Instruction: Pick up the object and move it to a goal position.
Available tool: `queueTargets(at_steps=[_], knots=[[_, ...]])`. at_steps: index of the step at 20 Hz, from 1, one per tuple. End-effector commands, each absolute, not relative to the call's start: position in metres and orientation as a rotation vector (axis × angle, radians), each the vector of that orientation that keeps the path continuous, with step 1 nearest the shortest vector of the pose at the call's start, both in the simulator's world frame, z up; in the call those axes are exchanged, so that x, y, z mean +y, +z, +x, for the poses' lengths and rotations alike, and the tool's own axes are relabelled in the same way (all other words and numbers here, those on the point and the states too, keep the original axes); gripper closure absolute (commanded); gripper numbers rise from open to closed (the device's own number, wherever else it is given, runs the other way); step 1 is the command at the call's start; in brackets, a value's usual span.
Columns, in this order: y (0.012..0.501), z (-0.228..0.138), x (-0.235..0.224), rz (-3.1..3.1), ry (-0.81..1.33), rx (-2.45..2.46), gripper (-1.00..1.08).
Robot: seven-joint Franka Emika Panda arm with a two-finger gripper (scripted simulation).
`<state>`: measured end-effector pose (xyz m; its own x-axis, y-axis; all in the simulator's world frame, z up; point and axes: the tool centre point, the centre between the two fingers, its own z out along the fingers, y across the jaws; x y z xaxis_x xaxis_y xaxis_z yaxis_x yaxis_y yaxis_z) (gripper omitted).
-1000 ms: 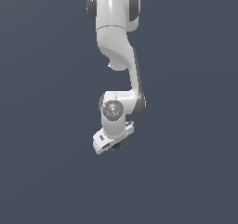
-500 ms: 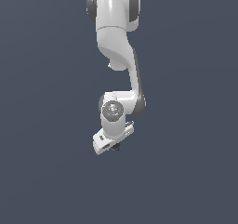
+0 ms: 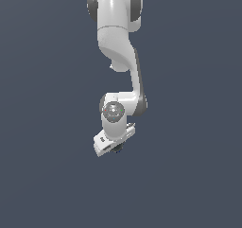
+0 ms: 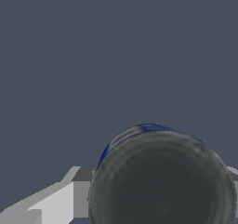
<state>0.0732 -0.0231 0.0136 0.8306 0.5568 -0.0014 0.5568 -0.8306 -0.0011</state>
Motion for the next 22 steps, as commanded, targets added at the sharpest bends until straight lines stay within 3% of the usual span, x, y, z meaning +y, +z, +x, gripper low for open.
queueTargets(at_steps=[1, 22], knots=[[0.015, 0.070, -0.028, -3.006, 0.001, -0.913, 1.08], [0.029, -0.018, -0.118, -3.006, 0.000, -0.913, 1.08]])
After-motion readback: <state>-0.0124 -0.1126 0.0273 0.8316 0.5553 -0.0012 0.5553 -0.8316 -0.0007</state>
